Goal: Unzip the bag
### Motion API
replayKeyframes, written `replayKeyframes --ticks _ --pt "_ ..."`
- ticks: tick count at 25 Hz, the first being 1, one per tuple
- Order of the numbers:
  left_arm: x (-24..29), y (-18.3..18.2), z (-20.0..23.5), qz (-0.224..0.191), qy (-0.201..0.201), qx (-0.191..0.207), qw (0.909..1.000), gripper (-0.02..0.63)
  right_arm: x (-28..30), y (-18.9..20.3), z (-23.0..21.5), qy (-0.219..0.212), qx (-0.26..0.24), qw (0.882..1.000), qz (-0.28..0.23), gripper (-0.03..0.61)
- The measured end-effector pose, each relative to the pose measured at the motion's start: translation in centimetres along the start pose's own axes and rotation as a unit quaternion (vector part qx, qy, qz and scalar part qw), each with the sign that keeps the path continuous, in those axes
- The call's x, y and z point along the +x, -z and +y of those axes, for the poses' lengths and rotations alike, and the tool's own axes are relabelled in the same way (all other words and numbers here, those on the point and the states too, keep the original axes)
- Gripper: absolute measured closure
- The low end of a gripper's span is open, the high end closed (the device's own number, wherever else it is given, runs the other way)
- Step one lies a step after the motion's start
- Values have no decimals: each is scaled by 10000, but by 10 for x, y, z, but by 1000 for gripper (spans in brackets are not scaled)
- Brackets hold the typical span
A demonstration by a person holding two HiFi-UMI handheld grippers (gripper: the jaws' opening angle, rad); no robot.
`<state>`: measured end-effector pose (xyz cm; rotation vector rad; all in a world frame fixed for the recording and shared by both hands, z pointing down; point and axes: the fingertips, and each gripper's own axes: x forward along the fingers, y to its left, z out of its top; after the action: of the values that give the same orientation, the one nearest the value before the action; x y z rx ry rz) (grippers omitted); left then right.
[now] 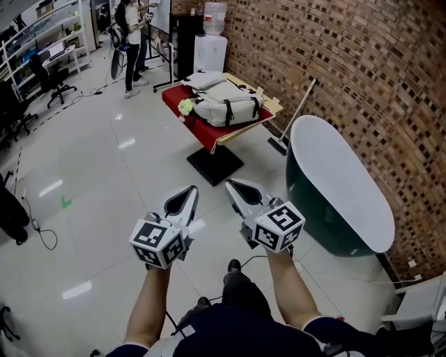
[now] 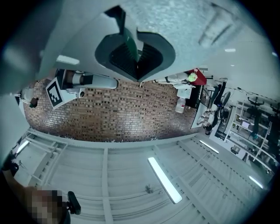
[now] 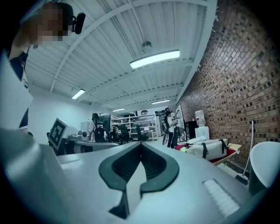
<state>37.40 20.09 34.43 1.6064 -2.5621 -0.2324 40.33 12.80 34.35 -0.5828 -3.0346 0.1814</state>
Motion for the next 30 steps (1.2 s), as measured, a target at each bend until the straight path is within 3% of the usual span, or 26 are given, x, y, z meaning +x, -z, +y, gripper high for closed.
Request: replayKeyframes --ticks 14,19,25,30 --pt "175 -23 108 -80 -428 78 9990 614 128 -29 -163 -520 -46 9985 -133 575" --pt "213 -25 150 4 -590 154 9981 614 176 -30 -200 -724 27 9973 -105 575" --pt "248 -32 213 69 -538 110 9985 614 240 -20 -231 -656 93 9978 80 575" --pt "279 -25 284 289 -209 191 9992 614 305 -14 -253 -253 165 9994 163 575"
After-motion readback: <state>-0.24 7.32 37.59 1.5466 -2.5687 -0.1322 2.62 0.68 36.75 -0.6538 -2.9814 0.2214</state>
